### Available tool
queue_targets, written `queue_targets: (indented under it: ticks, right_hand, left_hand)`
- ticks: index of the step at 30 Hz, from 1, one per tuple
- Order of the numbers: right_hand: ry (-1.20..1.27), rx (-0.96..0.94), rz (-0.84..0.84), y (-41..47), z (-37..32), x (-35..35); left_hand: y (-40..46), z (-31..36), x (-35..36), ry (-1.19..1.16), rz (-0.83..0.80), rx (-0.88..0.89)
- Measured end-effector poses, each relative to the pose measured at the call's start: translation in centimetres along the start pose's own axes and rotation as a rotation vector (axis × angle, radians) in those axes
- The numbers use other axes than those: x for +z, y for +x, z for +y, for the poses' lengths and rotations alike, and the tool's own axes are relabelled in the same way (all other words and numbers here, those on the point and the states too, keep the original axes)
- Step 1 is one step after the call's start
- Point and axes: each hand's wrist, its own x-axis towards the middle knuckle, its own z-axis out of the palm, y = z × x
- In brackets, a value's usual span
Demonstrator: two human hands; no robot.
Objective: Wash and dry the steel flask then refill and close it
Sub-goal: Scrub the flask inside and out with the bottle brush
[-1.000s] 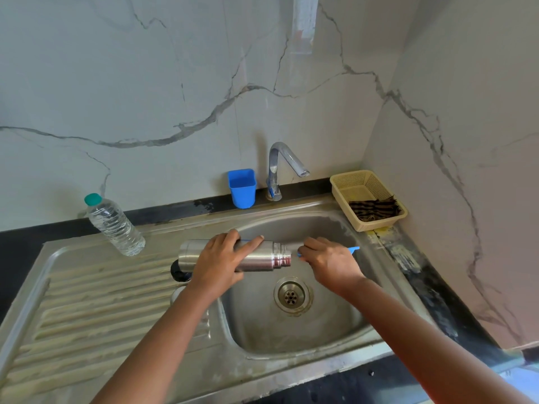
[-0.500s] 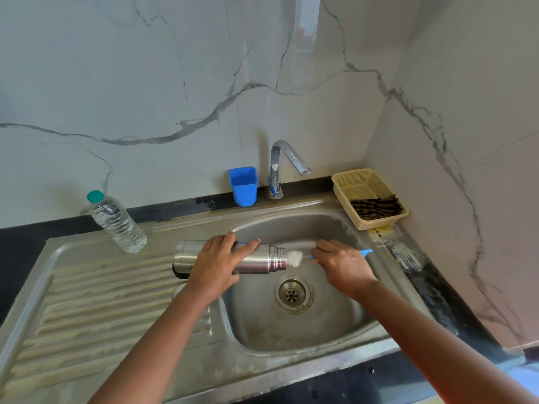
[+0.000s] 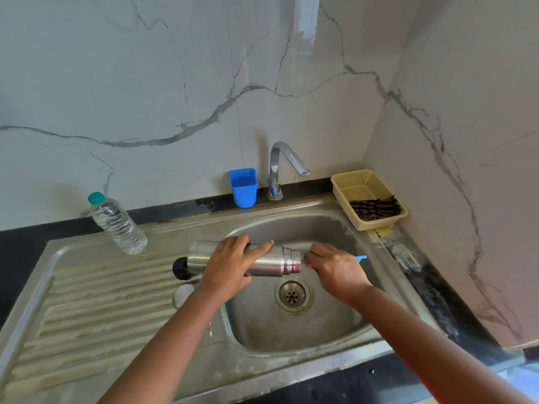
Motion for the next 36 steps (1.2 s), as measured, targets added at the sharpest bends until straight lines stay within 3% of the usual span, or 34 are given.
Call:
queue_targets:
  ticks: [15,20,25,27,30,32,34,36]
  right_hand:
    - [-0.033,0.017,0.011,-1.5,1.8,-0.8]
    - [-0.014,0.009,0.010,-0.2,-0.7,0.8]
    - [-0.001,0.004,0.024,-2.2,2.8,-1.1]
    - [0.083,0.091,-0.087,-2.0,2.8,-1.8]
    - [0.508,0.337,-0.544,-1.3,2.6,-2.8]
    - [0.725,0.399,-0.662,-1.3,3.4,-3.0]
    - [0.624,0.310,-0.544,-1.5,4.1,-2.4]
    - [0.310,0.096,-0.259,-1.9,4.3,-2.1]
  left_hand:
    - [-1.9,-1.7,-0.3,0.017,-0.040,-0.064]
    - [-0.8,0.4,0.0,0.002,-0.021,-0.004]
    - [-1.4,-2.2,-0.7,0.040,-0.011,-0.025]
    - [-1.4,-2.7,-0.8,0.075,-0.018,-0.004]
    - [-1.2,-3.3,-0.7,0.107,-0.005,0.041]
    - [-1.3,-3.6,-0.9,0.115,0.002,0.071]
    - [-1.3,-3.8,-1.1,0.113,0.011,0.086]
    - [-1.3,-4.3,-1.5,0.091,0.005,0.075]
